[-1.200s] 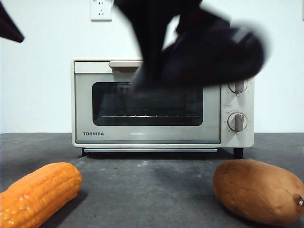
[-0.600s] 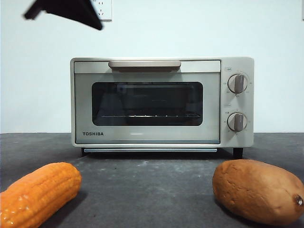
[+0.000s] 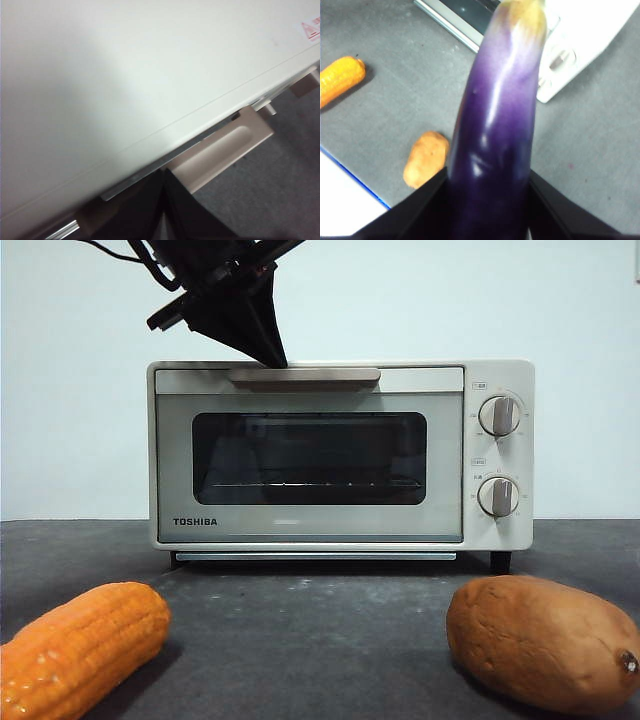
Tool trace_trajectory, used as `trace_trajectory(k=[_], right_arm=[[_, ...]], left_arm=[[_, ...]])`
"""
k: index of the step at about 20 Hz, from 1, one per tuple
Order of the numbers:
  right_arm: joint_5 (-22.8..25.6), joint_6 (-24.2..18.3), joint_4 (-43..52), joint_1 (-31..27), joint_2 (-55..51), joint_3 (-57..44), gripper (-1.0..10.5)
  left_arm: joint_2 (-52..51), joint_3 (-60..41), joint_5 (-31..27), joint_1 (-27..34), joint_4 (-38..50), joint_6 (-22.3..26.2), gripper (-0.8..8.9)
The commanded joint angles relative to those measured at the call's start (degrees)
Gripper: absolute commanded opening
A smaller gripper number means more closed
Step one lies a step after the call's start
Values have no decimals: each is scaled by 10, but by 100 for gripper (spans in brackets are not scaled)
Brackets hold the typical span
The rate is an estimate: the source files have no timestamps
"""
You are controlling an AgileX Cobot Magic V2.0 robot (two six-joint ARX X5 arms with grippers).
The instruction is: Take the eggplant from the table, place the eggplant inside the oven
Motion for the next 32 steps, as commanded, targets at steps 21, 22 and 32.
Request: trace_trajectory(k=[21, 22, 32], right_arm=[[-2, 28, 28, 6, -52, -36, 158], [-6, 25, 37, 6, -52, -36, 158], [-91, -71, 145, 6, 30, -36, 158]], left_arm=[[-4, 14, -21, -146, -308, 57, 6], [-11, 14, -21, -146, -301, 57, 6], [-120, -63, -47, -59, -176, 27, 6]])
